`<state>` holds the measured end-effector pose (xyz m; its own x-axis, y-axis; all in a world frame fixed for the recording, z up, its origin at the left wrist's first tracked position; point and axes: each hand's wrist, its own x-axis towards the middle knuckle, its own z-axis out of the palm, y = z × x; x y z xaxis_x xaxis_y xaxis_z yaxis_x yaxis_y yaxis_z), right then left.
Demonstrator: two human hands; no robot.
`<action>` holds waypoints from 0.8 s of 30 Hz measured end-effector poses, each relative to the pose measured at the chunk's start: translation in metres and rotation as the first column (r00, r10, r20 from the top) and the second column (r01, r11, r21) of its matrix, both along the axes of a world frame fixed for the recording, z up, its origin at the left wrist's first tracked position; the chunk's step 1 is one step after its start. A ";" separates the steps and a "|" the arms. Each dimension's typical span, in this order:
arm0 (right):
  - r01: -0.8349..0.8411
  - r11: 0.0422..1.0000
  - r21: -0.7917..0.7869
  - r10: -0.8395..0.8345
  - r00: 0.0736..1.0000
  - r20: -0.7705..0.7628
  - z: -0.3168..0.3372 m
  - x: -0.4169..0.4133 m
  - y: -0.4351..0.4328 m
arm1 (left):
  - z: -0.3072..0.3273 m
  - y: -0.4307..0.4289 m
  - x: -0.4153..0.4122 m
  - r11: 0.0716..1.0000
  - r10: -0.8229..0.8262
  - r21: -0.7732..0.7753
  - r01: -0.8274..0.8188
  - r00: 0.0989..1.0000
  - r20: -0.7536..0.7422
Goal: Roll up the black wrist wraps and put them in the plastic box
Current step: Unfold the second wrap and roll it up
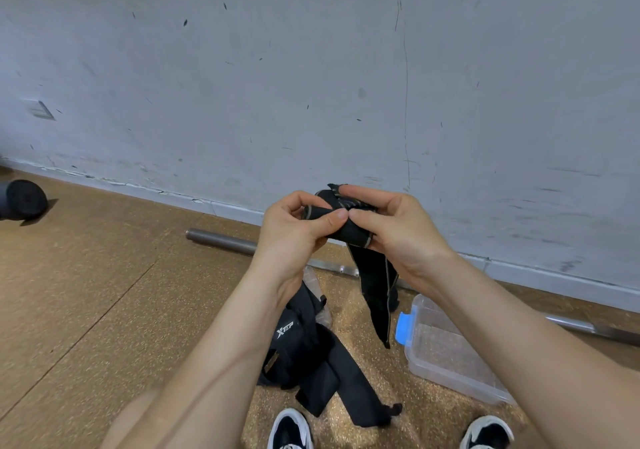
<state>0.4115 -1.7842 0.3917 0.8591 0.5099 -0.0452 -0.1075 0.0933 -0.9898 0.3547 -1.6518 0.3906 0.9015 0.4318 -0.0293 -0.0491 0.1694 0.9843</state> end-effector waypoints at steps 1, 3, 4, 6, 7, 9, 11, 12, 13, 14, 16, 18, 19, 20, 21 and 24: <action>-0.018 1.000 0.017 0.019 1.000 -0.021 0.000 -0.001 0.001 | -0.001 0.000 0.001 1.000 0.026 -0.006 -0.026 1.000 -0.004; -0.045 0.999 0.026 0.046 0.998 -0.030 -0.001 -0.004 0.002 | -0.002 0.000 0.002 0.999 0.034 -0.001 -0.034 0.999 -0.016; -0.053 0.998 0.020 0.053 0.998 -0.024 -0.002 -0.004 0.002 | -0.002 0.000 0.002 1.000 0.013 0.005 -0.013 1.000 -0.025; -0.063 0.998 0.026 0.063 0.998 -0.030 -0.003 -0.004 0.000 | -0.002 0.003 0.002 0.999 -0.048 0.007 0.048 0.998 -0.038; -0.067 0.997 0.042 0.069 0.997 -0.046 -0.003 -0.004 -0.001 | -0.001 0.005 0.001 0.996 -0.090 -0.001 0.090 0.995 -0.042; -0.079 0.992 0.095 0.087 0.993 -0.081 0.001 -0.003 -0.003 | 0.000 0.011 -0.002 0.978 -0.209 -0.011 0.209 0.977 -0.028; -0.090 0.982 0.168 0.111 0.986 -0.122 0.005 -0.001 -0.005 | 0.001 0.019 -0.005 0.939 -0.341 -0.039 0.343 0.939 0.036; -0.096 0.975 0.201 0.126 0.982 -0.143 0.006 -0.001 -0.006 | 0.002 0.022 -0.006 0.919 -0.388 -0.049 0.392 0.919 0.074; -0.104 0.969 0.226 0.143 0.976 -0.163 0.008 -0.001 -0.007 | 0.002 0.025 -0.007 0.908 -0.412 -0.039 0.418 0.905 0.102; -0.115 0.964 0.242 0.161 0.970 -0.181 0.009 -0.001 -0.007 | 0.002 0.027 -0.008 0.908 -0.414 -0.016 0.418 0.903 0.112; -0.136 0.957 0.257 0.193 0.959 -0.208 0.009 -0.002 -0.006 | 0.001 0.029 -0.007 0.925 -0.380 0.022 0.380 0.918 0.111; -0.146 0.960 0.240 0.197 0.959 -0.203 0.008 -0.003 -0.006 | -0.002 0.029 -0.005 0.944 -0.328 0.024 0.328 0.937 0.116; -0.148 0.968 0.205 0.185 0.967 -0.176 0.008 -0.004 -0.006 | -0.003 0.028 -0.004 0.952 -0.307 0.030 0.306 0.945 0.115; -0.149 0.976 0.158 0.171 0.976 -0.135 0.008 -0.004 -0.006 | -0.003 0.025 -0.004 0.958 -0.286 0.041 0.283 0.952 0.108; -0.148 0.983 0.112 0.158 0.983 -0.089 0.008 -0.004 -0.005 | -0.002 0.022 -0.004 0.964 -0.265 0.047 0.261 0.958 0.111; -0.133 0.991 0.015 0.132 0.991 0.035 0.010 -0.005 -0.006 | 0.002 0.011 -0.004 0.986 -0.169 0.020 0.168 0.978 0.121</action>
